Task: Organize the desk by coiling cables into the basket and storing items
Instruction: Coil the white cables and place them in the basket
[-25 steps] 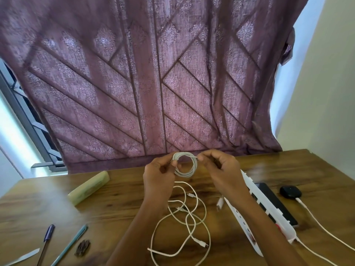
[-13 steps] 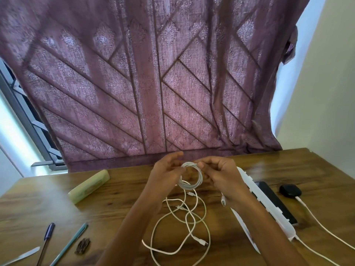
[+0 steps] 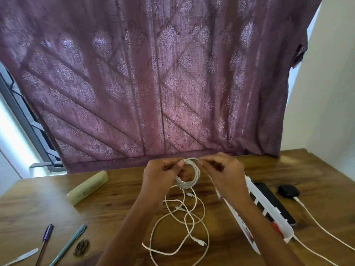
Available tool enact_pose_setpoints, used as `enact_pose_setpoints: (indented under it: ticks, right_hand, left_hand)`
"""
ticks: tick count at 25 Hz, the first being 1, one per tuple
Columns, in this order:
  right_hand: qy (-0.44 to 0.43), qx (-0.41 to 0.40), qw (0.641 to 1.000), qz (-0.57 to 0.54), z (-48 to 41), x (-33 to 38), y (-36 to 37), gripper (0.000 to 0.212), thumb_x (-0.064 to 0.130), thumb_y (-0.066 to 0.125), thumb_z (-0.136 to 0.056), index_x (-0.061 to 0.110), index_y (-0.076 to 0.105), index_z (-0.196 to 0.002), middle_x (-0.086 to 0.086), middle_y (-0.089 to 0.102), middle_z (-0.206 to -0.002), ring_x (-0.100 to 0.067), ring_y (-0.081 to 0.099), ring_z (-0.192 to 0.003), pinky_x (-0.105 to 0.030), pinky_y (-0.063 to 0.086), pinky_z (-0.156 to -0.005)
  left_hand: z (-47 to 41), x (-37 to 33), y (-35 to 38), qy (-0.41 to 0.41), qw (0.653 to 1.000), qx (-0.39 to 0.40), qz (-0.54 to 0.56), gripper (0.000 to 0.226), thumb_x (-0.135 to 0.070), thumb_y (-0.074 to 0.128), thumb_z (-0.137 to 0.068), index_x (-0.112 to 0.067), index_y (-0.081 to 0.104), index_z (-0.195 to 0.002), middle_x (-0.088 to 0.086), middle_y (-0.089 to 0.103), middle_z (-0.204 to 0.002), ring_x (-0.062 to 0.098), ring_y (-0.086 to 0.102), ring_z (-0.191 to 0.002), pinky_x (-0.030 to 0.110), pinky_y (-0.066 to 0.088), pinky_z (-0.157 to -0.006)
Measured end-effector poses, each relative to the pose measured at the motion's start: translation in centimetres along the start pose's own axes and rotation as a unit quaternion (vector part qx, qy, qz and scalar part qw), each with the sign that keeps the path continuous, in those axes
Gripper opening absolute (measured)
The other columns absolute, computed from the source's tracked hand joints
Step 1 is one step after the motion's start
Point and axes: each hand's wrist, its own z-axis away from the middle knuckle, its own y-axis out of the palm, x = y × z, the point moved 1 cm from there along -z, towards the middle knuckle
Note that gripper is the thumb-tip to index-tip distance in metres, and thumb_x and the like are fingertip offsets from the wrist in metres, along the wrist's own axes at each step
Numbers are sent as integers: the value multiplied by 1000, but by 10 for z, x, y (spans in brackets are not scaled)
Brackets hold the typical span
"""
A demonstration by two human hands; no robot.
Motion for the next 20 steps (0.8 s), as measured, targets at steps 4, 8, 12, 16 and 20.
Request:
enact_pose_setpoints:
  ticks: [4, 8, 12, 16, 20]
  right_hand:
    - [108, 73, 987, -92, 9, 5, 10, 29, 9, 63, -85, 37, 68, -79, 8, 73, -82, -7, 69, -76, -27, 57, -73]
    - [257, 82, 913, -304, 14, 14, 13, 22, 12, 53, -90, 19, 70, -78, -6, 74, -86, -17, 70, -81, -31, 57, -76]
    - [246, 144, 914, -288, 16, 14, 13, 16, 20, 66, -82, 10, 72, -93, -8, 75, -89, -23, 71, -86, -41, 56, -84]
    - [239, 144, 928, -248, 14, 9, 14, 11, 6, 62, -84, 10, 72, -88, -5, 75, -81, -16, 71, -74, -25, 58, -69]
    - [248, 188, 917, -250, 15, 6, 16, 16, 4, 66, -81, 5, 69, -97, -9, 73, -87, -10, 66, -73, -18, 52, -66]
  left_hand:
    - [1, 3, 5, -40, 998, -6, 58, 15, -10, 60, -87, -12, 74, -92, 6, 75, -86, 20, 71, -87, 41, 54, -88]
    - [2, 5, 5, -25, 997, -48, 50, 14, -14, 62, -86, -16, 74, -92, 1, 75, -83, 18, 70, -87, 41, 53, -89]
    - [4, 4, 4, 8, 996, -85, 4, 13, -18, 64, -85, -20, 74, -93, -5, 75, -85, 11, 69, -88, 38, 52, -90]
    - [9, 0, 7, 48, 993, -89, -61, 14, -18, 63, -85, -22, 74, -94, -13, 73, -82, 1, 67, -81, 24, 53, -83]
    - [8, 2, 7, 62, 989, -91, -99, 14, -18, 62, -86, -26, 74, -91, -18, 71, -80, -3, 65, -79, 18, 50, -78]
